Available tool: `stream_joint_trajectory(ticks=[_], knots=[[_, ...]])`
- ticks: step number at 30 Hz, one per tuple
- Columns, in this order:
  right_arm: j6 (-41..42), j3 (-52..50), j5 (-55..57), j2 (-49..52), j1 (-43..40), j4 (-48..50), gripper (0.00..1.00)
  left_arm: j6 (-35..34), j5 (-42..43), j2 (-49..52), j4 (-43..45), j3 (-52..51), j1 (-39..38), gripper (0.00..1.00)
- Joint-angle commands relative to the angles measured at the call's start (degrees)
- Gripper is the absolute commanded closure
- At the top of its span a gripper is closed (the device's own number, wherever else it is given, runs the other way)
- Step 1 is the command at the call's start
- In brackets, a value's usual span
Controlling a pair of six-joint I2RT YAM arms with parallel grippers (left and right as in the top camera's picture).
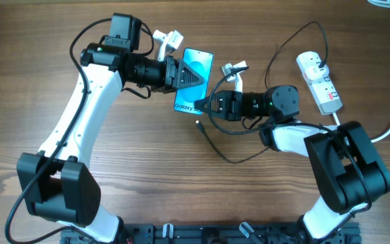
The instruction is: Plug charger to phone and switch on socket
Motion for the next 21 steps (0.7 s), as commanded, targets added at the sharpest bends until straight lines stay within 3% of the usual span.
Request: stream_joint_trajectory(ticks=[1,5,9,12,17,19,21], knots=[[0.22,1.07,0.52,0.07,0.09,-0.61,0.96,-0.02,5.46,-1.84,-0.42,0.17,-2.25,0.7],[0.81,1.07,-0.57,0.07,0.09,-0.59,0.96,-0.04,5.46,-1.84,-0.72,0.17,-2.29,0.77],[9.42,1.07,-2.32,0.07,0.02,-0.57,0.96,-0.04,5.51,-1.84,-3.72,0.17,-2.29,0.79],[13.99,1.07,-4.5,0.07,0.02,1.22,0.96,-0.04,5.51,-1.84,-4.09,0.17,-2.29,0.96],[16.48,1.07,-5.84,0.07,0.02,3.08,0.96,-0.02,5.42,-1.84,-4.0,0.17,-2.29,0.96],[16.24,1.07,-5.86,0.07,0.02,3.1,0.83,-0.09,0.92,-1.84,-3.58,0.17,-2.29,0.96],[13.49,1.07,-6.05,0.07,0.02,2.99,0.39,-1.99,-13.18,-1.84,-3.65,0.17,-2.29,0.96]])
